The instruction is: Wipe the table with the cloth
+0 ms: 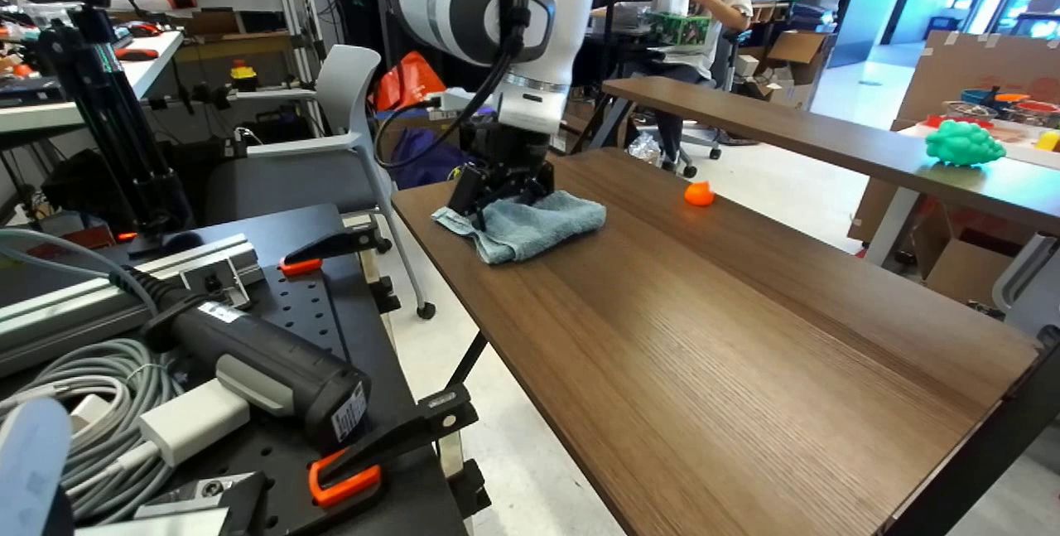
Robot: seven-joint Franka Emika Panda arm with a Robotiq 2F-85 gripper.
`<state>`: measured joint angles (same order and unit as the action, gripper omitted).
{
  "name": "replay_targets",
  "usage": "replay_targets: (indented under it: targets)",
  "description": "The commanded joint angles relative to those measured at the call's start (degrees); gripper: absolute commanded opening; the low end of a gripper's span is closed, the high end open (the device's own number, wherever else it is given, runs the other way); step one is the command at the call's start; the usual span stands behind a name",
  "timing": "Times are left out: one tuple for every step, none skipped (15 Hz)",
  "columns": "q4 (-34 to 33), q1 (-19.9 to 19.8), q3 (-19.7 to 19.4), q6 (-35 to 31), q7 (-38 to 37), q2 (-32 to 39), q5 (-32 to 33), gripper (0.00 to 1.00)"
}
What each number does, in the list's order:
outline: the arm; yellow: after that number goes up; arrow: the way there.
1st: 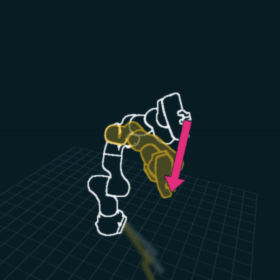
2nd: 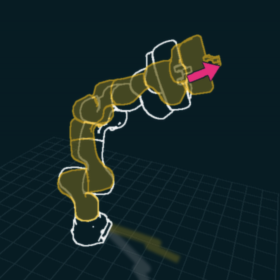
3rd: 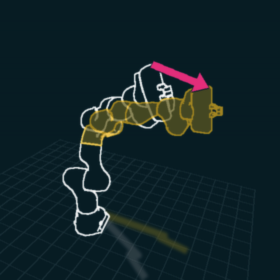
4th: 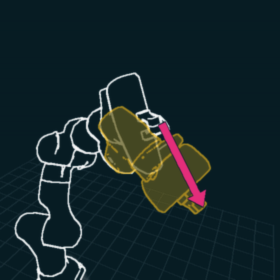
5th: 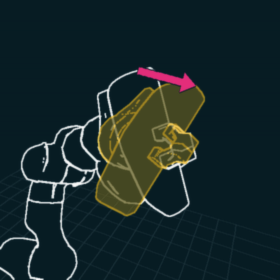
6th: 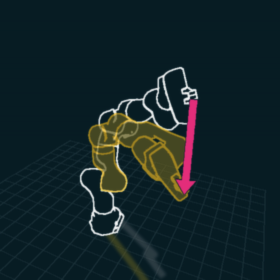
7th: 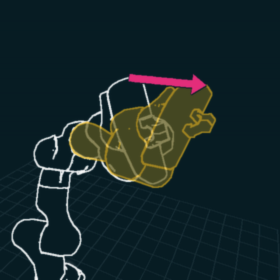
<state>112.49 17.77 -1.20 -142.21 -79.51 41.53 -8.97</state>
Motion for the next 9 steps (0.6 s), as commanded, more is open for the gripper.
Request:
replay_targets:
  targets:
    - [2.2,5.7,0.7,-1.8,-1.9,2.2,4.8,1.00]
    - [2.2,6.7,0.8,-2.8,-2.0,2.4,5.8,1.00]
    - [1.6,7.5,0.6,-3.7,-2.5,2.9,6.6,1.00]
    - [0.9,8.3,-0.1,-4.0,-3.7,3.3,7.3,1.00]
    - [-1.1,8.2,-0.9,-4.5,-4.9,4.5,7.7,1.00]
    - [-2.5,7.8,-1.3,-3.9,-5.6,5.1,7.5,1.00]
    - [-4.0,6.8,-1.6,-2.7,-6.7,5.3,6.7,1.00]
    - [-5.7,5.8,-1.6,-1.7,-7.4,5.8,5.9,1.00]
    - [-8.0,4.2,-1.4,-1.2,-8.0,6.4,4.7,1.00]
